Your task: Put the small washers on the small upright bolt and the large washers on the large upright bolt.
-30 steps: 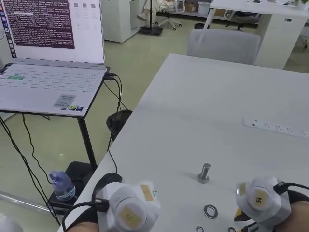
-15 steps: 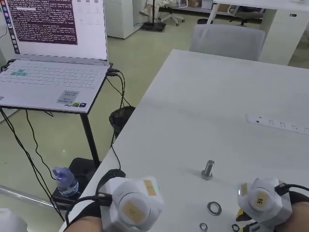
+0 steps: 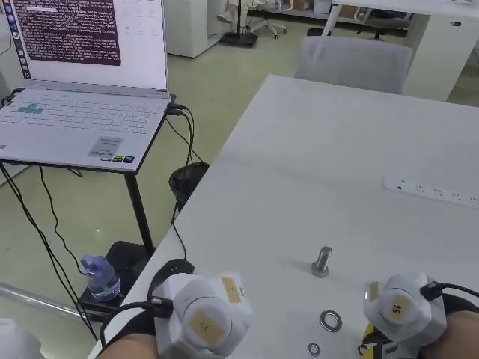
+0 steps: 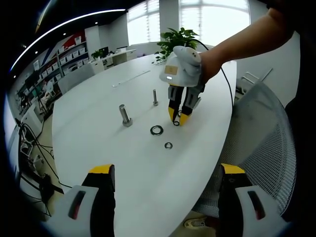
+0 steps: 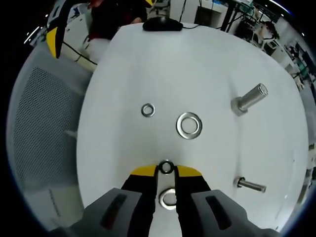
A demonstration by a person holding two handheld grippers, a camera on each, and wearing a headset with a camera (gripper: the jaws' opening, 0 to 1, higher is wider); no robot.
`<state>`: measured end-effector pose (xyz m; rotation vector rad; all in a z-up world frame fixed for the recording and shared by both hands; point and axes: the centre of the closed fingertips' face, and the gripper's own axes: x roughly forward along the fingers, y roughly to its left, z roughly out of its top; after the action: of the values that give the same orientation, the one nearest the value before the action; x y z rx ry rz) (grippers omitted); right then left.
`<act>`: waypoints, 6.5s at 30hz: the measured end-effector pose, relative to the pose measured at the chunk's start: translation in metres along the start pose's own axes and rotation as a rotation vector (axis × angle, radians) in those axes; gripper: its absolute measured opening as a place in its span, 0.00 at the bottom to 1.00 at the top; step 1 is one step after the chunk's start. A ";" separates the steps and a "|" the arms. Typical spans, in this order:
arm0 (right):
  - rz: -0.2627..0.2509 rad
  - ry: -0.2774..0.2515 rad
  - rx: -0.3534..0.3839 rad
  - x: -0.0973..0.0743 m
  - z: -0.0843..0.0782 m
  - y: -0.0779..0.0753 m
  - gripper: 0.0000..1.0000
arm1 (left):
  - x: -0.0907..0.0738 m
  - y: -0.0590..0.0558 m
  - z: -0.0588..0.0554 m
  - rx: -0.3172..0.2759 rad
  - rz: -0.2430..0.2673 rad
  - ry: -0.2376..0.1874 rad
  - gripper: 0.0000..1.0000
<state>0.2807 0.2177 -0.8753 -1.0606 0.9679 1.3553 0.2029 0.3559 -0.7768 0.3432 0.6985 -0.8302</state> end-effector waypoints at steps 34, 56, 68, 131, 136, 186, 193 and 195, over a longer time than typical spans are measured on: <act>-0.020 -0.023 0.135 -0.018 -0.010 -0.016 0.12 | 0.010 0.006 0.006 0.007 0.002 0.008 0.85; -0.031 -0.003 0.206 -0.051 -0.049 -0.033 0.12 | 0.018 0.007 0.015 0.020 -0.003 0.003 0.87; -0.078 -0.014 0.216 -0.067 -0.042 -0.066 0.12 | 0.016 0.011 0.017 0.009 0.003 -0.006 0.87; -0.089 0.038 0.197 -0.046 -0.030 -0.112 0.12 | 0.017 0.017 0.007 -0.019 0.004 0.000 0.86; -0.086 0.041 0.194 -0.039 -0.033 -0.113 0.12 | 0.017 0.016 0.006 -0.021 0.007 0.000 0.86; -0.075 0.078 0.180 -0.023 -0.035 -0.107 0.14 | 0.007 0.012 -0.006 -0.033 0.014 0.026 0.79; -0.075 0.066 0.185 -0.025 -0.035 -0.106 0.20 | 0.005 0.012 -0.006 -0.034 0.017 0.025 0.79; -0.074 0.066 0.183 -0.027 -0.035 -0.106 0.20 | 0.005 0.011 -0.006 -0.033 0.018 0.025 0.79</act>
<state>0.3879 0.1826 -0.8562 -0.9972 1.0699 1.1536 0.2111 0.3637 -0.7844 0.3301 0.7308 -0.7976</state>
